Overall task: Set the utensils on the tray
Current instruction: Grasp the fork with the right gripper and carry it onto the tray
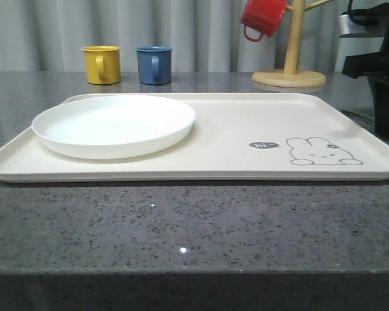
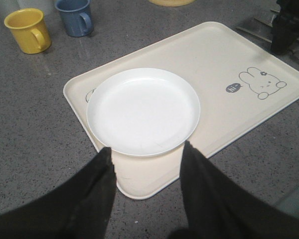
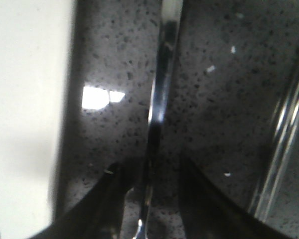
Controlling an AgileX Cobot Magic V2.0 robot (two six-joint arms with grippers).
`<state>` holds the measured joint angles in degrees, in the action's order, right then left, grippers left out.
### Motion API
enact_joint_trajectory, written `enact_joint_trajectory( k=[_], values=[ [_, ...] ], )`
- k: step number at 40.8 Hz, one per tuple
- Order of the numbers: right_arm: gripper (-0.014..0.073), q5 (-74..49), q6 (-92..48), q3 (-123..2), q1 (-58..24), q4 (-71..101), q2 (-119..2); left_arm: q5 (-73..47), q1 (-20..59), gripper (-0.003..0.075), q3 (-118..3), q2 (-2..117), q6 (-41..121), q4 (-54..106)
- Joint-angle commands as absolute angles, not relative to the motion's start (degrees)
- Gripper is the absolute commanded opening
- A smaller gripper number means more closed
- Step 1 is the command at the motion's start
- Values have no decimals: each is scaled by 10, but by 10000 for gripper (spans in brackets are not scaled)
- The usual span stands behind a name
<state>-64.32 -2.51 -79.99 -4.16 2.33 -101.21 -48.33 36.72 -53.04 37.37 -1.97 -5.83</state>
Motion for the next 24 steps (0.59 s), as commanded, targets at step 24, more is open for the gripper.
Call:
enact_joint_trajectory(
  k=[24],
  values=[
    [-110,-700,-24,-843,-41,30,-949,-440,370,293,-545,375,-24,-60]
  ],
)
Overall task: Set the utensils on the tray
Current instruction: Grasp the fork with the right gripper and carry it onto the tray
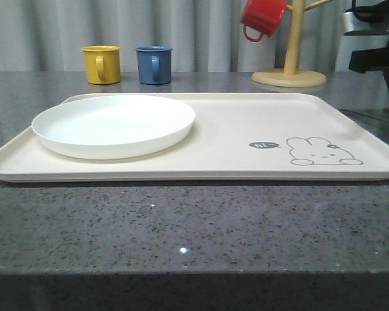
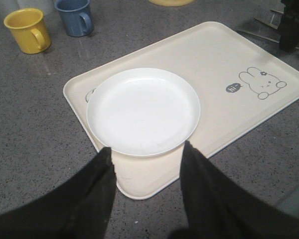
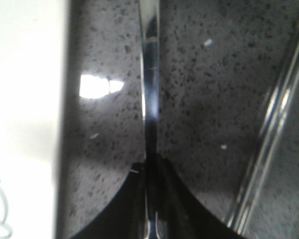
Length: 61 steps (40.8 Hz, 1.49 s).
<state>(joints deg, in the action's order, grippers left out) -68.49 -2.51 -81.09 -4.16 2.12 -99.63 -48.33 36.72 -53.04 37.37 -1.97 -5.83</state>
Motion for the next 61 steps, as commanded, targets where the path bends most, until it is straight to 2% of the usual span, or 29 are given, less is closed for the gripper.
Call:
enact_joint_trajectory(
  k=[1,6,12,21,30,53,58,61],
  values=[
    [-110,-704,-23,-848,-44,39,-942,-440,370,293,-545,375,-24,-60],
    [-110,-724,-22,-881,-80,87,-926,-440,370,293,-545,375,-24,-60],
    [-110,-735,16,-925,-165,89,-936,-440,370,293,-545,375,-24,-60],
    [-110,-740,164,-963,-259,47,-993,-440,370,293,-545,375,-24,-60],
    [-110,-714,295,-963,-266,46,-1028,-440,370,293,-545,375,-24,-60],
    [-103,-650,325,-963,-266,80,-1066,-440,370,293,-545,375,-24,-60],
    [-31,-651,326,-963,-266,82,-1069,-440,370,293,-545,375,-24,-60],
    [64,-655,326,-963,-266,82,-1069,-440,370,293,-545,375,-24,-60]
  ],
)
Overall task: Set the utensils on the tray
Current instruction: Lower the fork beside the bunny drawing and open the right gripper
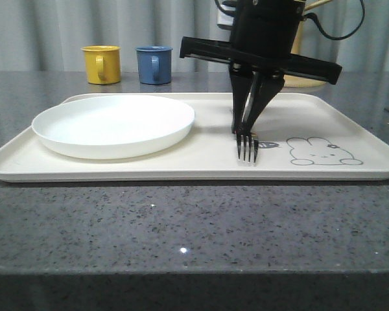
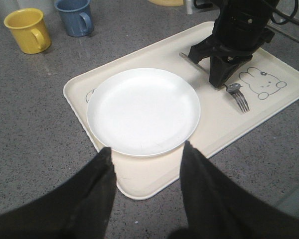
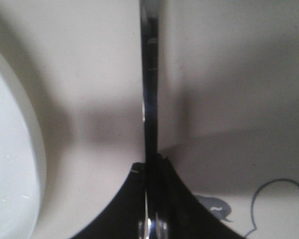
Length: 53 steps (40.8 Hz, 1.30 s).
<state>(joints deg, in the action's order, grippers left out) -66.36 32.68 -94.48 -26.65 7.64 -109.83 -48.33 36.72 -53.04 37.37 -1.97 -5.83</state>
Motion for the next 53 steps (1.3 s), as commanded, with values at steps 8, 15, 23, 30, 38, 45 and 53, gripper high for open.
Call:
enact_joint_trajectory(
  k=[8,15,23,30,38,45,53],
  values=[
    [244,-648,326,-963,-266,78,-1069,-440,370,293,-545,375,-24,-60],
    [245,-645,326,-969,-266,73,-1066,-440,370,293,-545,375,-24,-60],
    [245,-672,264,-976,-266,38,-1020,-440,370,293,-545,375,-24,-60],
    [245,-767,220,-971,-245,-76,-975,-440,370,293,-545,375,-24,-60],
    [245,-766,146,-917,-152,-27,-926,-440,370,293,-545,375,-24,-60],
    [245,-766,63,-868,-63,13,-921,-440,370,293,-545,375,-24,-60],
    [245,-763,0,-847,13,12,-924,-440,370,293,-545,375,-24,-60]
  ],
)
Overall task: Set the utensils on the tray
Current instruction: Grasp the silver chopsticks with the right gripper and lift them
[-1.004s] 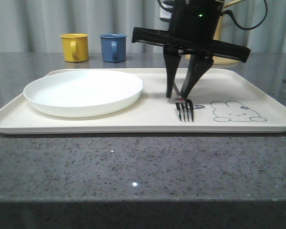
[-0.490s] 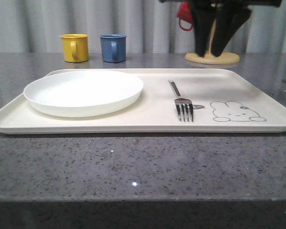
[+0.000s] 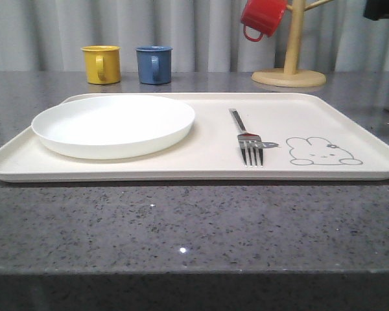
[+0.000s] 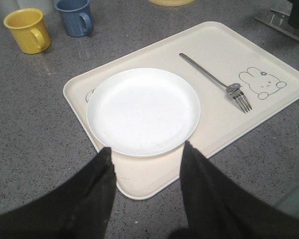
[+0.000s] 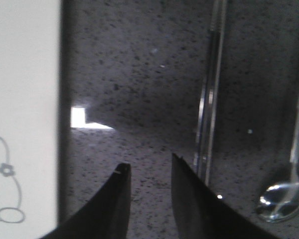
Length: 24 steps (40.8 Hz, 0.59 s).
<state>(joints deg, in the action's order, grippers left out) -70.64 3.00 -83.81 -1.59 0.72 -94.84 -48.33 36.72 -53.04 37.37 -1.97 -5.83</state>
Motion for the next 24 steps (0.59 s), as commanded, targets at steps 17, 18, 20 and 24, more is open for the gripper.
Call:
enact_joint_trajectory(
  k=[17,18,20,24],
  values=[
    [245,-765,-49,-847,56,13,-958,-440,370,293,-545,375,-24,-60],
    [245,-765,-49,-847,56,13,-960,-440,370,293,-545,375,-24,-60],
    [245,-765,-49,-847,56,13,-966,-440,370,293,-545,375,-24,-60],
    [245,-765,-49,-847,56,14,-978,-440,370,293,-545,375,-24,-60]
  ],
)
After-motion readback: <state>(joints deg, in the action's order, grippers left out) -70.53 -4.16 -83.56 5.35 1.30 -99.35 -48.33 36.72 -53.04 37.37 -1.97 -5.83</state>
